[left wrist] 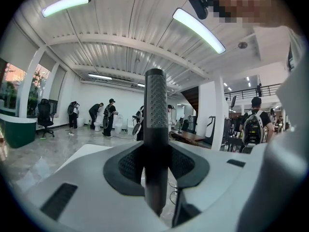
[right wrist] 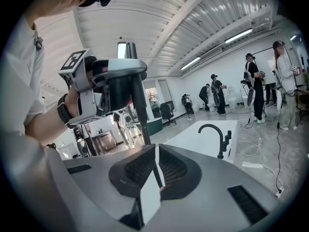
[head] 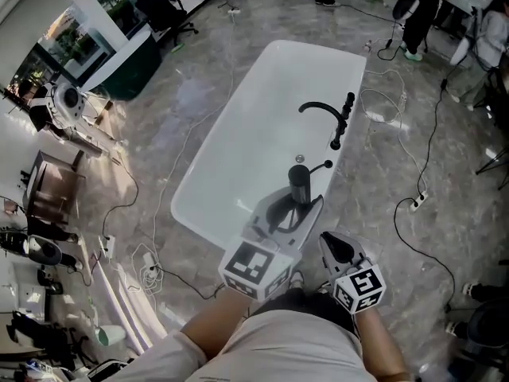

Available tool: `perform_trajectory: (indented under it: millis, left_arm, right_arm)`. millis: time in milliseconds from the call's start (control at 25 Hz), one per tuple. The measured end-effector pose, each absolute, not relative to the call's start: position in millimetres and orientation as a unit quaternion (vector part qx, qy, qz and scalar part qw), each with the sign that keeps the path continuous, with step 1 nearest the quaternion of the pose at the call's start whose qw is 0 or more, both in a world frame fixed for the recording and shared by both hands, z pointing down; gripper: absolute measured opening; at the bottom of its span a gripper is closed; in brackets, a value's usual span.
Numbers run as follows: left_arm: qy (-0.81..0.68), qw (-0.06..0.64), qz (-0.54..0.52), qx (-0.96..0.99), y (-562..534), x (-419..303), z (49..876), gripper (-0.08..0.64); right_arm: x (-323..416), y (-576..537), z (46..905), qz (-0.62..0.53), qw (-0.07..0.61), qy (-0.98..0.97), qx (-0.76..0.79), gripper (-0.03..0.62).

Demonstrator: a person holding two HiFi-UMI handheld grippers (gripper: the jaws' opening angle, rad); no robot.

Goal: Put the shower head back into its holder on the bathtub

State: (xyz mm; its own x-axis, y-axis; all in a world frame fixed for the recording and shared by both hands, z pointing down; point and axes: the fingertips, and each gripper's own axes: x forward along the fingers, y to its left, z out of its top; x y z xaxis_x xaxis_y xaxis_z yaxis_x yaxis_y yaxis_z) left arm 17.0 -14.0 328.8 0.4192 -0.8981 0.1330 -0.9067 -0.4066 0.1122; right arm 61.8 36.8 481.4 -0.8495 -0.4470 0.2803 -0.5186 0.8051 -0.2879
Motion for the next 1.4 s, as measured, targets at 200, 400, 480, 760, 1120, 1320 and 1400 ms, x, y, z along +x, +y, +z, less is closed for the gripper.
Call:
perform_trajectory:
  millis: [200, 400, 480, 760, 1120, 1320, 1400]
  left_arm:
    - [-0.531, 0.084, 0.018, 0.843, -14, 7, 322, 0.124]
    - [-0.535, 0.107, 0.004, 0.838, -24, 13, 326, 0.124]
    - [-0.541, 0.124, -0.005, 0.832, -34, 15, 331, 0.124]
    - [-0.567, 0.201, -0.078, 0.795, -66, -11, 333, 0.124]
    - [-0.563, 0.276, -0.188, 0.756, -94, -47, 333, 0.124]
    - [-0.541, 0.320, -0.257, 0.734, -110, -60, 328, 0.124]
    - [-0.531, 0.337, -0.280, 0.725, -116, -61, 325, 0.124]
  right_arm:
    - [49, 40, 487, 0.169, 0.111, -0.943, 0.264, 0.017]
    - [58, 35, 504, 0.181, 0.130, -0.940, 0.258, 0.017]
    - [62, 28, 510, 0.186, 0.134, -0.941, 0.250, 0.017]
    - [67, 6, 527, 0.182, 0.167, -0.945, 0.215, 0.017]
    - [68, -6, 592, 0.202, 0.221, -0.933, 0.199, 0.017]
    - [58, -17, 619, 0.216, 0.230, -0.927, 0.201, 0.035]
    - [55, -23, 628, 0.229, 0.228, -0.923, 0.210, 0.063]
